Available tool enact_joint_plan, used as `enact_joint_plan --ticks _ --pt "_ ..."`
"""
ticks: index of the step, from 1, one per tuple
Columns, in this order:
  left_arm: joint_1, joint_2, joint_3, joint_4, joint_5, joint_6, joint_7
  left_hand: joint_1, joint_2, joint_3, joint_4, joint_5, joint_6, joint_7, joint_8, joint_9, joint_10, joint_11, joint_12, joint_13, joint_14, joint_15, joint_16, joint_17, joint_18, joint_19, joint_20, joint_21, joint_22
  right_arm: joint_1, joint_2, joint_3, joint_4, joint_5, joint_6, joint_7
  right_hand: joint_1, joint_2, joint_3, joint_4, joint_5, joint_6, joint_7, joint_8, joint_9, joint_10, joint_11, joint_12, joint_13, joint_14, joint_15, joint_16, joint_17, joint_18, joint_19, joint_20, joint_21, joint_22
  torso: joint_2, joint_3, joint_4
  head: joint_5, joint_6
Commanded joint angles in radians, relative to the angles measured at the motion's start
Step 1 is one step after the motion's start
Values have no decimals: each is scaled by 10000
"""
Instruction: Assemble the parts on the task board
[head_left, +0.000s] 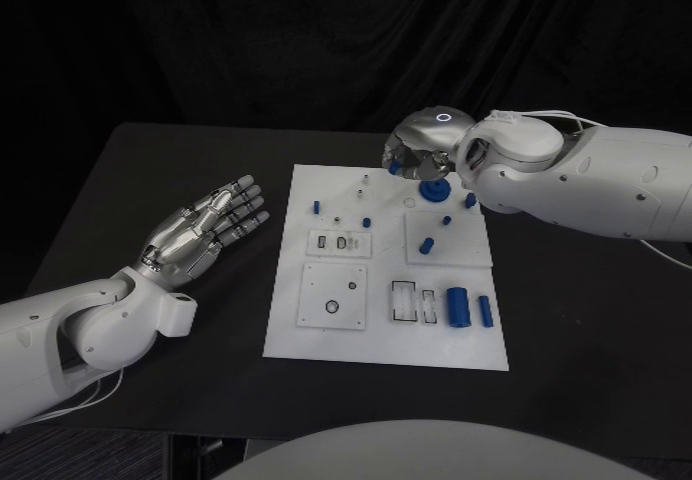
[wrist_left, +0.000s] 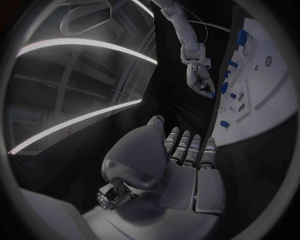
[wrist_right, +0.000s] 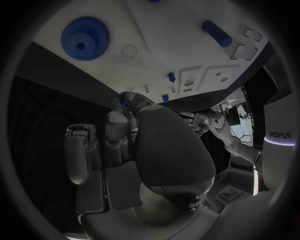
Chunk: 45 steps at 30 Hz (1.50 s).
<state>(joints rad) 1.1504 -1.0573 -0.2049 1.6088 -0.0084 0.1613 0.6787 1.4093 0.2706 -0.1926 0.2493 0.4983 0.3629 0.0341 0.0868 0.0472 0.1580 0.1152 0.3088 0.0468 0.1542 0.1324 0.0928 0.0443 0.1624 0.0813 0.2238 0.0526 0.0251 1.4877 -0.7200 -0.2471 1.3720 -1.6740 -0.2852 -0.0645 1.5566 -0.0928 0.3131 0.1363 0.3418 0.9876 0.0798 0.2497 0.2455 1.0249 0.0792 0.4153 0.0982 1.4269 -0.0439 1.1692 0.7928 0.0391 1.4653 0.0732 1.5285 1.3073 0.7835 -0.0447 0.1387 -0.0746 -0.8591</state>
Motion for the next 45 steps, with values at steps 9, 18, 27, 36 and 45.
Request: enact_joint_plan --ticks 9,18,27,36,45 --pt "14 89 4 71 42 39 1600 29 -68 8 -94 118 -147 -115 -40 -10 -6 70 37 8 -3 42 52 -12 46 5 75 35 7 9 1191 6 -1255 558 338 359 -217 -13 13 -30 -82 -209 3 -112 77 412 -365 -181 -23 55 -9 143 240 -120 364 -73 -84 1653 12 6 55 12 -34" --pt "14 151 5 87 42 1 1635 11 -67 9 -95 130 -201 -174 -59 -17 -26 68 10 3 -31 30 41 -23 49 -11 64 24 1 -149 1656 17 -1708 626 470 330 -287 -54 17 -29 -108 -288 -22 -176 121 366 -337 -301 -47 188 48 405 707 -151 440 -39 -33 1763 24 15 95 16 110" --pt "14 187 6 89 42 23 1615 3 -36 28 -95 159 -184 -167 -57 -13 -40 58 1 1 -37 22 43 -26 49 -9 58 26 2 -189 1761 22 -1824 634 681 181 -306 -69 24 -35 -122 -302 -18 -195 140 341 -313 -351 -57 198 84 403 685 -152 443 -14 -33 1767 10 -11 49 12 67" --pt "14 251 6 18 42 61 1588 1 -19 42 -98 172 -202 -150 -62 -15 -53 51 -15 -2 -49 25 39 -31 48 -16 58 21 -1 -207 1836 23 -1881 635 699 93 -284 -76 93 -97 -69 -316 9 -237 195 239 -238 -492 -83 157 148 375 649 -126 375 49 -88 1676 -2 -24 47 -10 69" --pt "14 336 5 -105 43 95 1558 2 1 60 -104 183 -224 -133 -69 -18 -64 47 -21 -3 -66 28 32 -37 46 -19 60 19 -2 -277 1988 23 -2169 636 714 101 -301 -84 114 -113 -25 -327 8 -260 220 184 -206 -551 -90 127 157 369 657 -113 341 70 -115 1634 -6 -6 31 30 55"
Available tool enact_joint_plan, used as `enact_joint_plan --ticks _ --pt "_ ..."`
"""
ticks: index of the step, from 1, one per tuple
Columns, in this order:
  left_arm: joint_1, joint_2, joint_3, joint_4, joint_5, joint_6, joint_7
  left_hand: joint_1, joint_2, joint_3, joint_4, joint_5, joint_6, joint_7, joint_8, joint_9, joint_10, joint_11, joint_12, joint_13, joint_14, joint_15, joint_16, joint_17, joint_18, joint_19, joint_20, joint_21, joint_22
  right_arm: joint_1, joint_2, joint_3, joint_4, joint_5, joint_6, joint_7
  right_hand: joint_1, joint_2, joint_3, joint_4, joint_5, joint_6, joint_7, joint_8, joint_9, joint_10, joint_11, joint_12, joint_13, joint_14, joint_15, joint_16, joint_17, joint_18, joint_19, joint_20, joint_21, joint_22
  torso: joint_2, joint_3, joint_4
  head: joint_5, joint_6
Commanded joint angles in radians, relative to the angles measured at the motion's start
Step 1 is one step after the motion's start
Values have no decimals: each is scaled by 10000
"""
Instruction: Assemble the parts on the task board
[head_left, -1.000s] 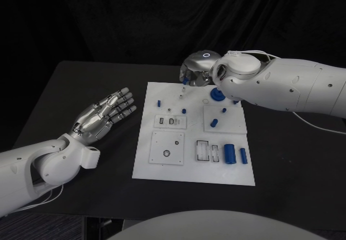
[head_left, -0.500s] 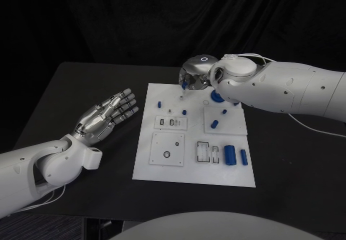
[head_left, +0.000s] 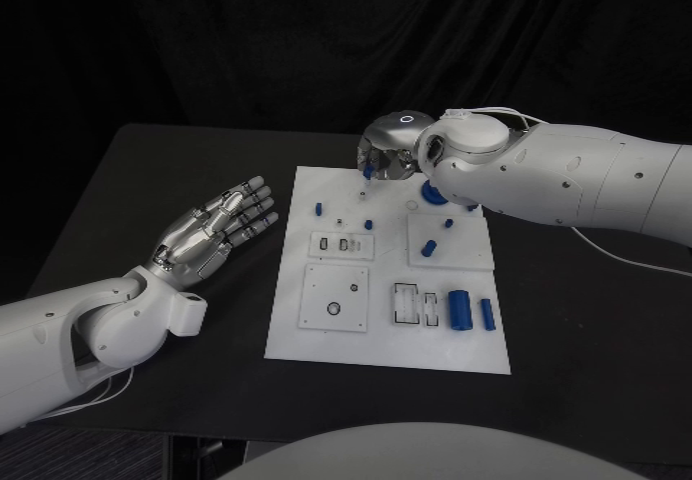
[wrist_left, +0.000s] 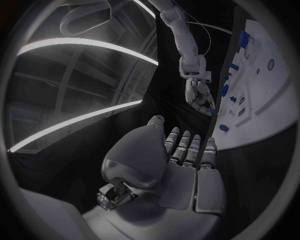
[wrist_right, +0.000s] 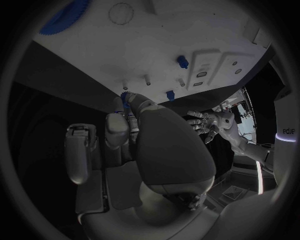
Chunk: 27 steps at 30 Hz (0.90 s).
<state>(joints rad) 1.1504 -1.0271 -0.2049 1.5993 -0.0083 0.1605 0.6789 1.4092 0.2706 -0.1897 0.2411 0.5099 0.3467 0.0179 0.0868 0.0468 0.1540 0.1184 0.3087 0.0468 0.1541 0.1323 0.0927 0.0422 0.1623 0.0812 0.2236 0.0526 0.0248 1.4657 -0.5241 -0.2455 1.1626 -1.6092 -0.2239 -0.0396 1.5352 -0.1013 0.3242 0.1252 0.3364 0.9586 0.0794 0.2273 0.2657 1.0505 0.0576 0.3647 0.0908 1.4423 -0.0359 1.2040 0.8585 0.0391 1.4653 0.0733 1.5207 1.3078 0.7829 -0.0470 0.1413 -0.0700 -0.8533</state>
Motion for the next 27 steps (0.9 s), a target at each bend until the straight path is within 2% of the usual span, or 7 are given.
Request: enact_joint_plan --ticks 1,13,14,23,25,27 --pt "14 43 6 -19 41 108 1555 3 1 32 -22 67 -61 29 -69 -14 -24 15 -20 -2 -65 29 32 -16 48 -18 61 19 1 -70 40 7 -103 -13 114 -149 -90 1 5 -3 33 -41 11 -40 20 -78 13 -50 -16 -30 76 19 -1 -113 339 71 -38 1626 1 22 13 -24 -6" --pt "13 96 3 -87 41 172 1483 17 15 63 -52 82 -105 52 -84 -19 -43 20 -37 -4 -83 35 27 -23 45 -27 65 13 -2 -295 119 9 -335 -13 43 -65 -131 15 24 4 68 -67 20 -73 42 -123 37 -94 -17 -61 103 16 9 -105 315 93 -57 1600 -1 16 20 9 -47" --pt "13 100 2 -92 42 177 1477 17 15 63 -52 82 -105 52 -84 -19 -43 20 -37 -4 -83 35 27 -23 45 -27 65 13 -2 -306 124 9 -349 -13 46 -63 -131 15 24 4 68 -67 20 -73 42 -123 37 -94 -17 -61 103 16 9 -105 315 93 -57 1600 0 8 32 6 -49" --pt "11 137 -8 -139 42 215 1450 28 23 87 -75 88 -129 67 -93 -22 -58 28 -54 -6 -91 43 26 -26 42 -33 71 9 -4 -401 178 9 -490 -13 169 -68 -167 23 46 3 67 -137 13 -132 54 -180 66 -146 -19 -102 117 -5 -18 -93 280 112 -84 1560 -3 13 29 -26 -55" --pt "11 140 -10 -145 42 220 1445 28 23 87 -75 88 -129 67 -93 -22 -58 28 -54 -6 -91 43 26 -26 42 -33 71 9 -4 -417 194 9 -528 -13 186 -63 -209 10 83 1 10 -395 -17 -307 21 -321 121 -243 -32 -173 135 -57 -90 -73 222 133 -129 1495 -6 12 30 -25 -61" --pt "10 142 -12 -149 42 225 1440 33 30 100 -87 91 -141 75 -97 -23 -65 31 -60 -6 -95 49 25 -28 40 -32 74 10 -4 -435 211 9 -575 -13 191 -54 -266 -30 168 8 -46 -770 -86 -571 -50 -728 261 -489 -100 -269 186 -126 -186 -42 127 176 -205 1385 -5 11 37 -15 -63"
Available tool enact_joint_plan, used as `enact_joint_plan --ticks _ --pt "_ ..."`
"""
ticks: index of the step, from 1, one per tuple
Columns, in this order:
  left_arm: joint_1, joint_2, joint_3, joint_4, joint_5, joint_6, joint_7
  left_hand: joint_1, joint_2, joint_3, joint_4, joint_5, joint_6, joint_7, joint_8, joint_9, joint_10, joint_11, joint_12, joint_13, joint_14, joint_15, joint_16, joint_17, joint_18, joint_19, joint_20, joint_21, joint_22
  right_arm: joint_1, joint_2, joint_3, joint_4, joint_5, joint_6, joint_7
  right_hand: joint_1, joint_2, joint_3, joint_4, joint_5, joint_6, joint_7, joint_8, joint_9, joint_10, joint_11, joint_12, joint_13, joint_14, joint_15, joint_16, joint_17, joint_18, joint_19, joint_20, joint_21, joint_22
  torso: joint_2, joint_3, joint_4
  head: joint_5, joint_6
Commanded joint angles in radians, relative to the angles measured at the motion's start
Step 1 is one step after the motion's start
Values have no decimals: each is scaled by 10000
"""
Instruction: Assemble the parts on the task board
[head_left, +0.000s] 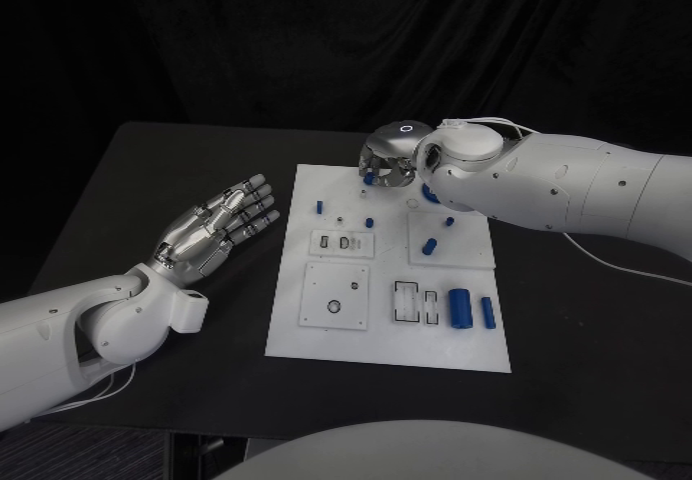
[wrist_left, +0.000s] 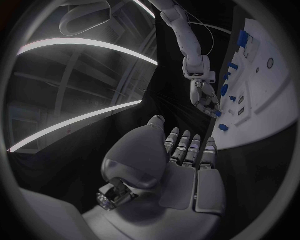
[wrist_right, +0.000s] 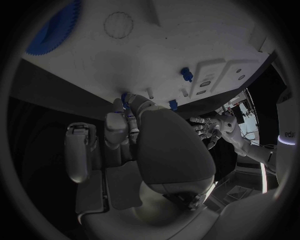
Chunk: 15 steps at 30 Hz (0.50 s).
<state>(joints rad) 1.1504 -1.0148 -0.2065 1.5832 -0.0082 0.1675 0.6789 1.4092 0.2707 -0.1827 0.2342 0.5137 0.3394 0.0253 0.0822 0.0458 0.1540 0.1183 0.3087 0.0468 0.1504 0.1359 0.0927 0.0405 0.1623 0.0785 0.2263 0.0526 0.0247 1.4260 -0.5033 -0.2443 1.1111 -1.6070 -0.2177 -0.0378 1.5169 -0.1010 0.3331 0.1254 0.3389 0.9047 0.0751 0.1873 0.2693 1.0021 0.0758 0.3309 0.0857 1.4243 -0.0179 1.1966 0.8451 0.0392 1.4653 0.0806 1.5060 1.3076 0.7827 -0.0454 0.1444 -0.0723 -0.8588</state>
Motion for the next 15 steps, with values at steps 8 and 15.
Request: enact_joint_plan --ticks 8,15 --pt "9 21 -4 -19 41 173 1415 44 45 60 -41 58 -88 18 -59 -14 -83 35 -77 -8 -66 23 25 -15 36 -8 55 8 -4 -73 15 -2 -152 -35 76 -189 -196 -141 -17 -216 -503 -3403 -642 -1314 -1077 -2708 359 -1290 -183 -825 140 -748 -1046 229 -688 241 -772 432 -6 -17 -13 57 -2" --pt "7 -27 -19 -38 41 197 1408 46 49 70 -49 58 -103 22 -63 -16 -93 36 -89 -10 -65 28 27 -15 35 -8 58 8 -4 -32 -233 56 37 -35 -854 -115 -212 -68 -214 -321 -563 -3610 -697 -1263 -1224 -3065 361 -1195 -145 -1092 172 -913 -1303 291 -901 280 -975 223 -4 -6 15 39 -14"
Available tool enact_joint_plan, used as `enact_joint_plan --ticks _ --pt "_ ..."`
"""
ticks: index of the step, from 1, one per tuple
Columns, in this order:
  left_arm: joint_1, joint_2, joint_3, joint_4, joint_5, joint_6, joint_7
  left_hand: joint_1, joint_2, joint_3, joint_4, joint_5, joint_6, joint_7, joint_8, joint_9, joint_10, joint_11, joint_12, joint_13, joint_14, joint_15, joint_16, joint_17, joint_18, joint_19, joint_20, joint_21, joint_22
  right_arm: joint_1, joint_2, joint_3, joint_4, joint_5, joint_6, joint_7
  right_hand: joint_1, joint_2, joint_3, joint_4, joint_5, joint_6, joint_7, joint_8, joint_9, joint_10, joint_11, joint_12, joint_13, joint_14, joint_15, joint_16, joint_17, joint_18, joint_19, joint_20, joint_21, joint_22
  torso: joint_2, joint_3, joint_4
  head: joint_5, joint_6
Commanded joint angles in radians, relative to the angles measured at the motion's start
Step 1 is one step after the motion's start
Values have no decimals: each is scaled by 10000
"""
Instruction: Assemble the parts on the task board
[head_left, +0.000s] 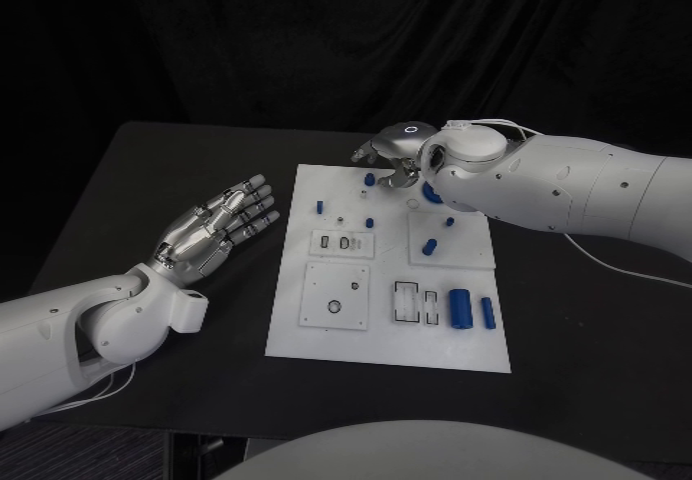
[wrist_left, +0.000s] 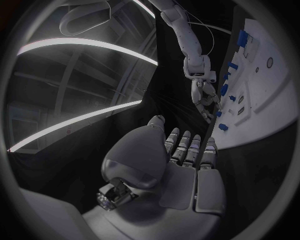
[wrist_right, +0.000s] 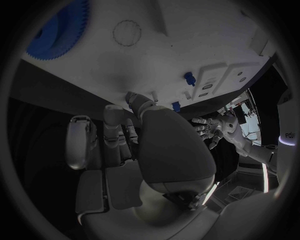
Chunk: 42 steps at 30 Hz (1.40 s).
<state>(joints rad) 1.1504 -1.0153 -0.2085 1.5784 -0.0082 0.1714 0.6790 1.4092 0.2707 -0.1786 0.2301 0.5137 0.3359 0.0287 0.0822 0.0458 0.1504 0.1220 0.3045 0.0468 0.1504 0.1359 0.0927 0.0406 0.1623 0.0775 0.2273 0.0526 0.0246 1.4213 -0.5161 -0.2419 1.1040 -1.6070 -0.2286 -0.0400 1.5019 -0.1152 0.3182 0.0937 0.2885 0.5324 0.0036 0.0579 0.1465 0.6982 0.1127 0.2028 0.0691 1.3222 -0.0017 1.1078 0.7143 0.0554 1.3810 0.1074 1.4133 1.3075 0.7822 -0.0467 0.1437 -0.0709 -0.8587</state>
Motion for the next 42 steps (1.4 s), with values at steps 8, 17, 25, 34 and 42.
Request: enact_joint_plan --ticks 8,17,25,34,42 --pt "5 -103 -12 34 41 115 1413 53 54 46 -24 61 -76 -8 -67 -17 -59 2 -42 -8 -60 37 33 -15 33 6 54 11 -2 864 -1305 78 1470 13 -518 -509 -282 328 -292 146 -492 2385 601 744 308 904 -80 1139 239 -19 -30 87 112 106 53 -9 -32 368 1 8 -1 138 -27" --pt "4 -122 -22 221 41 88 1344 62 55 66 -47 72 -85 -7 -70 -17 -59 9 -36 -6 -59 44 37 -15 31 6 61 11 -2 1482 -3304 -19 3292 1042 993 -1173 -896 414 -826 985 -1876 3366 822 871 308 2980 -776 4328 2096 -509 -284 -1260 -1500 313 -469 -257 -825 -340 -6 21 -53 88 37" --pt "-1 -9 -31 67 42 141 1337 96 93 180 -138 89 -141 9 -90 -21 -98 28 -70 -9 -107 43 20 -30 35 -13 68 -2 -8 1116 -4322 -55 3664 1351 705 -1778 -2060 772 -1901 1842 -1885 3150 891 402 164 5128 -990 11999 11130 1193 -393 3009 5519 28 235 -370 -84 833 -27 -25 -39 -118 84" --pt "-11 28 -32 -5 42 169 1349 110 97 233 -183 87 -141 12 -92 -19 -112 21 -76 -9 -112 42 23 -32 37 -9 70 1 -6 607 -4538 -61 3593 1416 302 -1959 -2177 753 -2167 1823 -1699 3075 958 328 181 8690 -985 13669 14981 2134 -403 4254 7824 -205 935 -362 653 1684 -10 -4 -81 -93 94" --pt "-15 40 -33 -36 42 187 1348 116 95 248 -199 86 -146 14 -93 -19 -114 17 -75 -8 -112 41 25 -32 38 -12 70 -1 -7 446 -4370 -62 3435 1425 156 -1829 -1963 753 -2151 1682 -1450 2710 849 158 120 8726 -1066 13680 15017 2474 -472 4616 8537 -357 1381 -418 1080 2133 -14 -14 -70 -55 4"
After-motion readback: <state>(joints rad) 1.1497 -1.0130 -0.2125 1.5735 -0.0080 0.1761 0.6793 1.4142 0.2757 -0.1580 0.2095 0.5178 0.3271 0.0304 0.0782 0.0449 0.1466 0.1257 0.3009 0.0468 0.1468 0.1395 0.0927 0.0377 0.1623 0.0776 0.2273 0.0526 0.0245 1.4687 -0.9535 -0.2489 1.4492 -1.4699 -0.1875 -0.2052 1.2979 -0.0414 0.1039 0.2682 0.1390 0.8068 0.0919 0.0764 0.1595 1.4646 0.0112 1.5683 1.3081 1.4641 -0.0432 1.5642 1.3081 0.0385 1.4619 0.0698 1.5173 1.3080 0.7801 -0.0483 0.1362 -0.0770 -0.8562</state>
